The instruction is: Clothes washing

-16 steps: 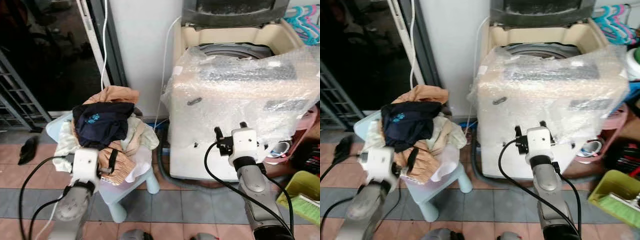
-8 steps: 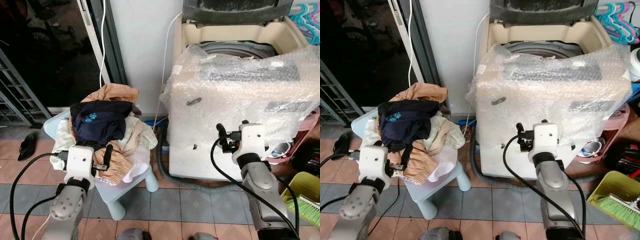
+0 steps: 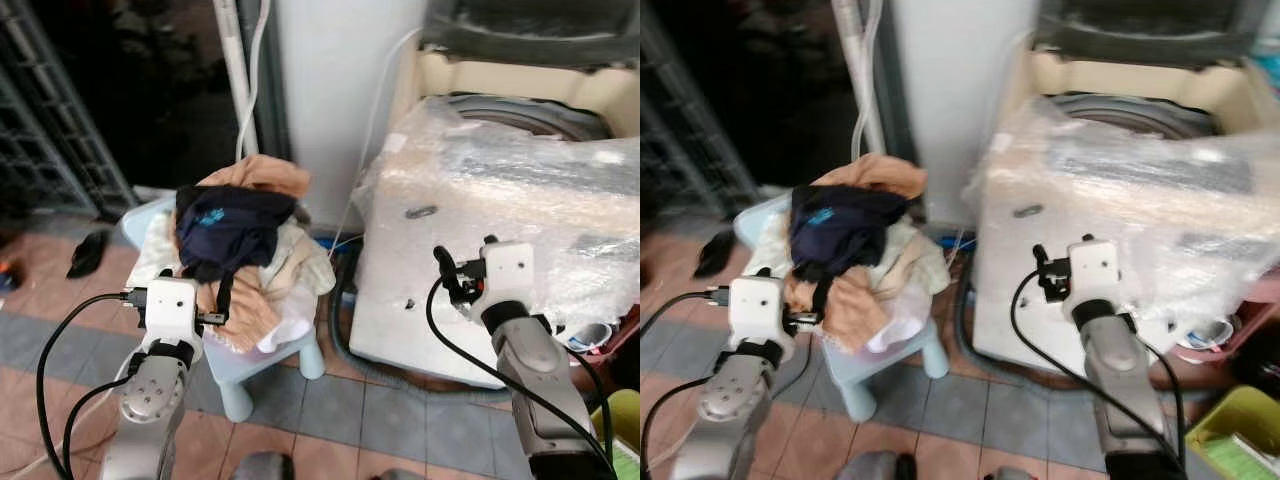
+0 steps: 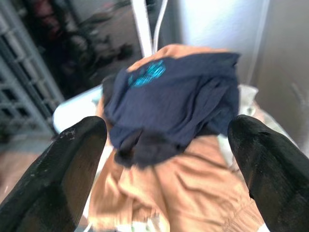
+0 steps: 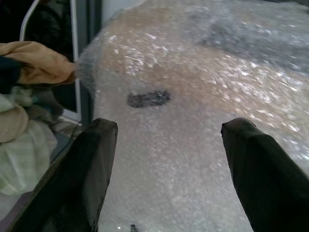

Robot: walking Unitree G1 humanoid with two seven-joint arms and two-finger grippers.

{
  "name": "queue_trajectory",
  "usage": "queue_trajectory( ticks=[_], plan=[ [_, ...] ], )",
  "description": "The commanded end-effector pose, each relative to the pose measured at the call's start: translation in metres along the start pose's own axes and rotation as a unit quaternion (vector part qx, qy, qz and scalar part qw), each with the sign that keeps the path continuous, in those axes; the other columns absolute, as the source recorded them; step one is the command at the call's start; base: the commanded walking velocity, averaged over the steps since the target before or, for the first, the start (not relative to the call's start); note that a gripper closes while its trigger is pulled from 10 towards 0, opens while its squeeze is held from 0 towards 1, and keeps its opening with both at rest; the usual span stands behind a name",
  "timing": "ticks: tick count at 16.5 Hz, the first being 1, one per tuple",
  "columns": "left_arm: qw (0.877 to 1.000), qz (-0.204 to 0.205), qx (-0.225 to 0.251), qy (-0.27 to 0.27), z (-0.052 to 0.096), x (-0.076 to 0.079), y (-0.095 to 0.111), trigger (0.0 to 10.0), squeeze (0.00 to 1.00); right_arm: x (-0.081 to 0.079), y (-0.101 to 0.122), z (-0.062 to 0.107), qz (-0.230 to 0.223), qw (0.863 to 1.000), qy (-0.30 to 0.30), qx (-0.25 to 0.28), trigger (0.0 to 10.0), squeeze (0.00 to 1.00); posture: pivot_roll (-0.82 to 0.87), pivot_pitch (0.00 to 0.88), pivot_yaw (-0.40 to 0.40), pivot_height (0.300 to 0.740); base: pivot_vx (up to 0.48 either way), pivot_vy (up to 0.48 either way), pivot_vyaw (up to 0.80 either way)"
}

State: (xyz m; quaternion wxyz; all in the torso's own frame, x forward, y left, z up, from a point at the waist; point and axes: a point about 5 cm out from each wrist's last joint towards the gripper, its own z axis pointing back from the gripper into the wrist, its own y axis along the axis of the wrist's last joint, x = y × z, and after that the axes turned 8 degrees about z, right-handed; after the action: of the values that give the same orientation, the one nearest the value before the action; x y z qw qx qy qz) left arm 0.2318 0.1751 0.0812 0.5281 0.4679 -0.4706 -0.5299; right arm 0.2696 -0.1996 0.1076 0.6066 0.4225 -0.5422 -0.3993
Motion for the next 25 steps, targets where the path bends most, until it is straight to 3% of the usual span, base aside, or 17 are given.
queue_trajectory(
  ticks=[1, 6, 8, 10, 15, 18, 22, 25],
  plan=[
    [1.0, -0.01, -0.007, 0.006, -0.001, -0.002, -0.002, 10.0, 0.0, 0.0, 0.006, -0.002, 0.002, 1.0, 0.008, 0.008, 10.0, 0.0, -0.02, 0.0, -0.017, 0.74, 0.0, 0.0, 0.0],
    [1.0, -0.008, -0.01, 0.029, -0.005, -0.006, -0.001, 10.0, 0.0, -0.019, 0.012, -0.014, 0.017, 0.996, 0.08, 0.027, 10.0, 0.0, 0.0, 0.0, 0.041, 0.74, 0.0, 0.0, 0.0],
    [0.999, -0.031, -0.003, 0.012, -0.012, -0.001, 0.002, 10.0, 0.0, -0.019, 0.013, -0.017, 0.023, 0.995, 0.096, 0.027, 10.0, 0.0, 0.0, 0.0, 0.066, 0.74, 0.0, 0.0, 0.0],
    [0.999, -0.038, 0.002, 0.002, -0.016, 0.0, 0.009, 10.0, 0.0, -0.012, 0.013, -0.019, 0.008, 0.997, 0.08, 0.02, 10.0, 0.0, 0.0, 0.0, 0.103, 0.74, 0.0, 0.0, 0.0],
    [1.0, -0.016, -0.008, 0.017, -0.008, -0.005, 0.007, 10.0, 0.0, -0.013, 0.004, -0.002, 0.037, 0.994, 0.096, 0.02, 10.0, 0.0, -0.01, 0.002, 0.105, 0.74, 0.0, 0.0, 0.24],
    [1.0, -0.013, -0.003, 0.025, -0.009, -0.008, 0.009, 10.0, 0.0, -0.013, 0.004, 0.002, 0.022, 0.998, 0.053, 0.024, 10.0, 0.0, 0.0, 0.0, 0.087, 0.74, 0.0, 0.0, 0.78],
    [0.999, 0.002, 0.002, 0.034, -0.012, -0.006, 0.012, 10.0, 0.0, -0.021, 0.006, 0.003, -0.004, 1.0, 0.012, 0.028, 10.0, 0.0, -0.01, 0.0, 0.09, 0.74, 0.0, 0.0, 0.78],
    [1.0, 0.011, 0.002, 0.016, -0.013, 0.003, 0.011, 10.0, 0.0, -0.031, 0.017, 0.0, -0.001, 0.998, 0.032, 0.052, 10.0, 0.0, -0.03, 0.0, 0.087, 0.74, 0.0, 0.0, 0.78]
  ],
)
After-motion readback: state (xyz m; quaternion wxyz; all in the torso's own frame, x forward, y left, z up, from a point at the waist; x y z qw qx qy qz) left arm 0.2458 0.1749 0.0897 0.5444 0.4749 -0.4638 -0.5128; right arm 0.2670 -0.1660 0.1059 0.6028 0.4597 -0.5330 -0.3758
